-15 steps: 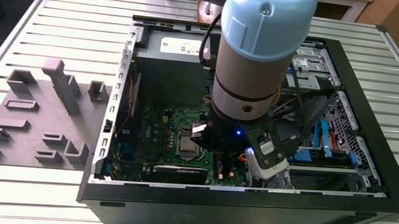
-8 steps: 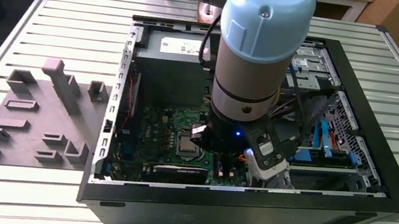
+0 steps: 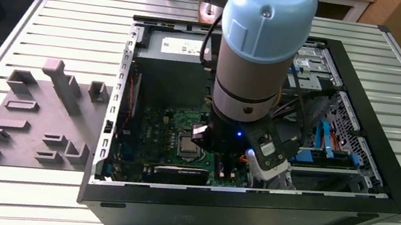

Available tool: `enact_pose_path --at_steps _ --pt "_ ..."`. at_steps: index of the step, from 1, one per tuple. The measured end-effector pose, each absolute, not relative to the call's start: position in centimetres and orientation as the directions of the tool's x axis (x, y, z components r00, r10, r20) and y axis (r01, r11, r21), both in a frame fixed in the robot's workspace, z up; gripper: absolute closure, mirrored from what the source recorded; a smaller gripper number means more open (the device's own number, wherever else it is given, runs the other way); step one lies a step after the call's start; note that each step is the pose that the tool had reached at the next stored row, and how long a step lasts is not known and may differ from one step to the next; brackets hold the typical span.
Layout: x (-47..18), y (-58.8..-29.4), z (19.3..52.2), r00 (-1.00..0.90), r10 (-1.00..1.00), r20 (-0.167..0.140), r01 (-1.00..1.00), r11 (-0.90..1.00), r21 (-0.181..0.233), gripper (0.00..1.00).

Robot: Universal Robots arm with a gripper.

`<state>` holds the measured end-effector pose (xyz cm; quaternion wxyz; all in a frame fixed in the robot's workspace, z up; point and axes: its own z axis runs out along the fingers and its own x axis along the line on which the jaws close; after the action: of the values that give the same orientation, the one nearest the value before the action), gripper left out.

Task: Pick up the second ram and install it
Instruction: 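Press down the second ram until it locks into place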

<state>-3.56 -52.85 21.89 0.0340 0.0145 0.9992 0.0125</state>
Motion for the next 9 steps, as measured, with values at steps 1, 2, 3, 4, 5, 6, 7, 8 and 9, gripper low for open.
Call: enact_pose_path --at_steps 1,2,3,4,5,6,7,8,9 --pt "-3.6 -52.8 22.0 -0.997 0.030 -0.068 0.028 0.999 0.026 0.89" --pt "-3.6 -52.9 22.2 -0.997 0.030 -0.067 0.028 0.999 0.024 0.89" --pt "-3.6 -52.9 22.4 -0.997 0.030 -0.067 0.028 0.999 0.024 0.89" --pt "-3.6 -52.9 22.6 -0.997 0.030 -0.067 0.028 0.999 0.024 0.89" --pt "-3.6 -52.9 22.7 -0.997 0.030 -0.067 0.028 0.999 0.024 0.89" --pt "-3.6 -52.9 22.9 -0.997 0.030 -0.067 0.028 0.999 0.024 0.89" --pt "-3.6 -52.9 23.1 -0.997 0.030 -0.067 0.028 0.999 0.024 0.89" --pt "-3.6 -52.9 23.3 -0.997 0.030 -0.067 0.028 0.999 0.024 0.89" --pt "-3.6 -52.9 23.6 -0.997 0.030 -0.067 0.028 0.999 0.024 0.89"
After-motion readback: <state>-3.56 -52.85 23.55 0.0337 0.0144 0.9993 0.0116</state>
